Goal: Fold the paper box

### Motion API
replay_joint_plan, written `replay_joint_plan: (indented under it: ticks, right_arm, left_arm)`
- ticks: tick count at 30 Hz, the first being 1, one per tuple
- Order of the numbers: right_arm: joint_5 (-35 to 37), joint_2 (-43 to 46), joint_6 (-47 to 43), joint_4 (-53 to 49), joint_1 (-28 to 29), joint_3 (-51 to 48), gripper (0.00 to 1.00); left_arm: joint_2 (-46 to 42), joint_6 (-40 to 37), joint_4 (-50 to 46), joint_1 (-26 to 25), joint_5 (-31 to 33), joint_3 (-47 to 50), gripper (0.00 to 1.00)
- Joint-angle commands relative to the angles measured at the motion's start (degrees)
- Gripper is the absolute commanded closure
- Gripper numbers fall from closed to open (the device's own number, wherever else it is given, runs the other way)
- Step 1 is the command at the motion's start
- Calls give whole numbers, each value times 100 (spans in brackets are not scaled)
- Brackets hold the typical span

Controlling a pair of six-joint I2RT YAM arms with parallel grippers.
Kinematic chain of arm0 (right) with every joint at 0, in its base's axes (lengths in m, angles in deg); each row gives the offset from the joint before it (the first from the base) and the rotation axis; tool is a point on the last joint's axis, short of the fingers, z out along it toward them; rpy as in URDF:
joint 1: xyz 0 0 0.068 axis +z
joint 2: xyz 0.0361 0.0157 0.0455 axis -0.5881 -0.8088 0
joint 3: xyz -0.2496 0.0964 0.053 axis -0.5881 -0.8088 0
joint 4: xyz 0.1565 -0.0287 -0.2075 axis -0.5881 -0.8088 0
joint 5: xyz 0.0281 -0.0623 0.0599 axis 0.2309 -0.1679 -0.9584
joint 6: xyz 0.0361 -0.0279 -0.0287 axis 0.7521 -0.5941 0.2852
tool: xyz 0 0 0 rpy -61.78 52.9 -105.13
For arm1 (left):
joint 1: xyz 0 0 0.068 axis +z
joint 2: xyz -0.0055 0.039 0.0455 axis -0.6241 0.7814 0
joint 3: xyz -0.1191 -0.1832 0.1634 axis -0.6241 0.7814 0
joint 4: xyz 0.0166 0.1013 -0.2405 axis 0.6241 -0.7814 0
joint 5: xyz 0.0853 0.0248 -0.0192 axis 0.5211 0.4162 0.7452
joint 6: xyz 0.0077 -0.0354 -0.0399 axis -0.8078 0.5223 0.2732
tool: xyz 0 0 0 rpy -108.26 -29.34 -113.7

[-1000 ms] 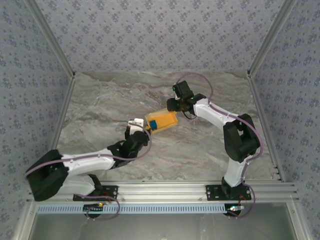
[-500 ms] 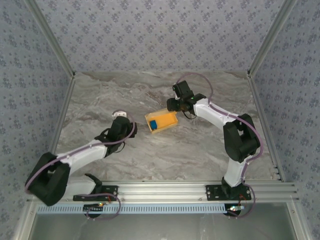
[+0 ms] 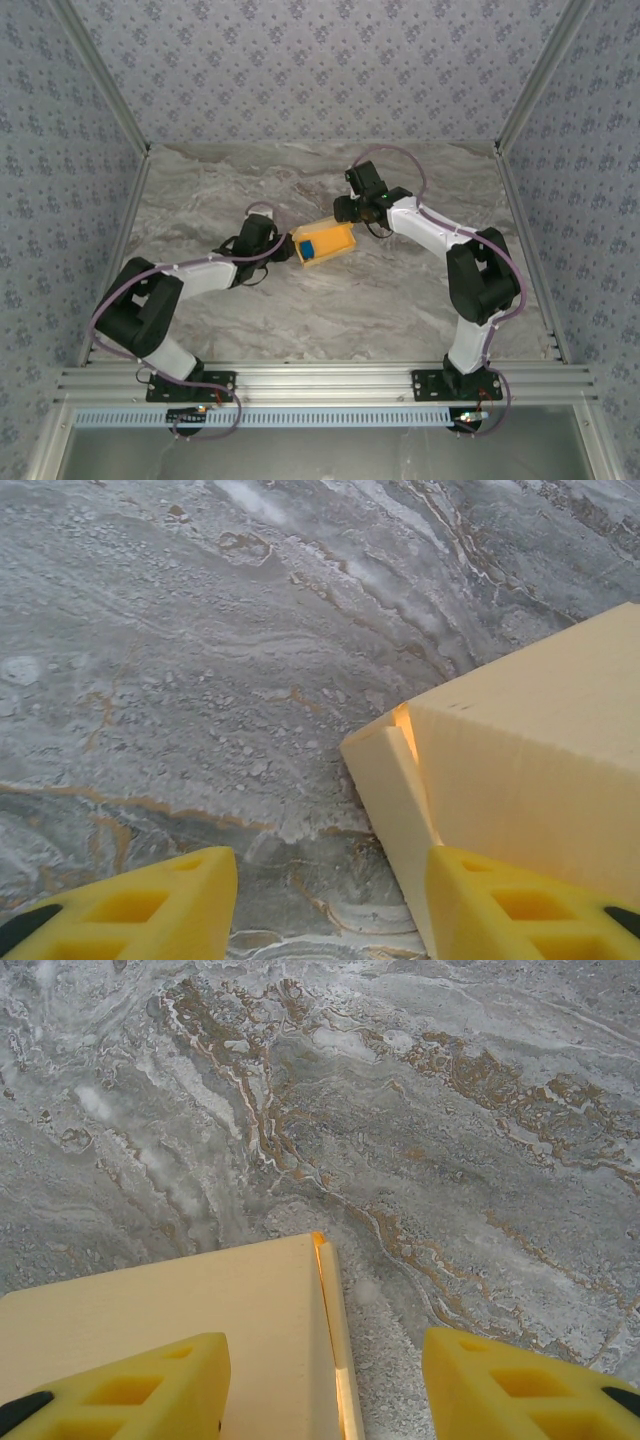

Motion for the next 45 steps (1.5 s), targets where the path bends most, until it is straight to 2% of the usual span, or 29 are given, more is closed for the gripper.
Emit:
replay_joint_plan:
  ticks: [1, 19, 35, 40, 45]
  right_arm:
    - [54, -19, -26, -252, 27, 69, 45]
    - [23, -176, 4, -211, 126, 67, 46]
    - [12, -256, 4, -177, 162, 25, 46]
    - [90, -257, -36, -221, 163, 20, 47]
    - [115, -244, -77, -238, 150, 12, 47]
  left_arm:
    - [139, 67, 218, 49, -192, -185, 48]
    - [462, 75, 290, 48, -291, -410, 47]
    - [453, 385, 749, 50, -577, -339, 46]
    - [403, 331, 604, 50, -403, -292, 46]
    - [248, 175, 265, 49, 75, -211, 46]
